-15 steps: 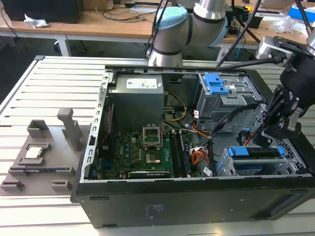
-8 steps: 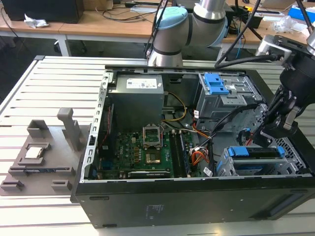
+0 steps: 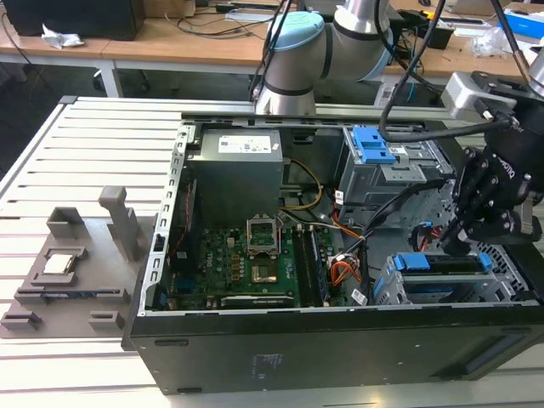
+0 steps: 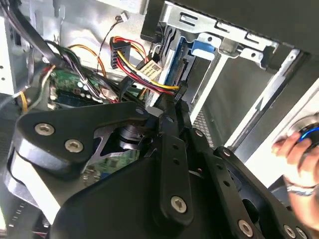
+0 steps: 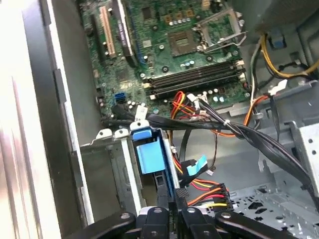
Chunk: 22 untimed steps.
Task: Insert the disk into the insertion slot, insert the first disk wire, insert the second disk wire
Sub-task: 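Insert the first disk wire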
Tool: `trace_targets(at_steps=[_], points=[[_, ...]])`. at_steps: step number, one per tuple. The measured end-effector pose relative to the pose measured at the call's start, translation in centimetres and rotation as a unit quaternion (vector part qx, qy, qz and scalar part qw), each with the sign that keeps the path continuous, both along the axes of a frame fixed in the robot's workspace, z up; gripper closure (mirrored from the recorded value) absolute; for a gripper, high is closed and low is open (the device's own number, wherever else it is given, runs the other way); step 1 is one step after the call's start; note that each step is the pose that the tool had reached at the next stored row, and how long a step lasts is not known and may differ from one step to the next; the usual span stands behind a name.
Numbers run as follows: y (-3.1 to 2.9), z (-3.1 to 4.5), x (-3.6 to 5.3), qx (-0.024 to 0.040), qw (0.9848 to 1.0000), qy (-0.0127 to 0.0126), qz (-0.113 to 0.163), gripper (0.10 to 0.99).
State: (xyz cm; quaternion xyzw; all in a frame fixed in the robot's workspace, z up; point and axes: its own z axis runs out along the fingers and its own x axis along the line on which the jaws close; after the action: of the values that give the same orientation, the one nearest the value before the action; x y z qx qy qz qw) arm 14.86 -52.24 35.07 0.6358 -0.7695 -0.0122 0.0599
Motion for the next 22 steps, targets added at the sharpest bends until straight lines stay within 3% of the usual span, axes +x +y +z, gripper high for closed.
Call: trace_targets(at_steps=[2, 5, 8, 10, 12, 13, 16, 17, 19, 20, 21, 22], points=[[0.00, 0.00, 0.00, 0.0000, 0.9994, 0.0000, 0.035, 0.922], [0.00, 0.00, 0.00, 0.0000, 0.9981, 0.0000, 0.062, 0.922], [0.00, 0.00, 0.00, 0.0000, 0.9956, 0.0000, 0.094, 0.922], [0.00, 0.00, 0.00, 0.0000, 0.9910, 0.0000, 0.134, 0.922], [0.00, 0.00, 0.00, 0.0000, 0.9883, 0.0000, 0.152, 0.922], [0.00, 0.00, 0.00, 0.0000, 0.9856, 0.0000, 0.169, 0.922], [0.00, 0.00, 0.00, 0.0000, 0.9800, 0.0000, 0.199, 0.922], [0.00, 0.00, 0.01, 0.0000, 0.9792, 0.0000, 0.203, 0.922], [0.00, 0.00, 0.01, 0.0003, 0.9791, -0.0001, 0.203, 0.922], [0.00, 0.01, 0.01, 0.0036, 0.9791, -0.0008, 0.203, 0.922], [0.00, 0.00, 0.02, 0.0137, 0.9794, -0.0028, 0.202, 0.922], [0.00, 0.00, 0.02, 0.0172, 0.9803, -0.0036, 0.197, 0.922]])
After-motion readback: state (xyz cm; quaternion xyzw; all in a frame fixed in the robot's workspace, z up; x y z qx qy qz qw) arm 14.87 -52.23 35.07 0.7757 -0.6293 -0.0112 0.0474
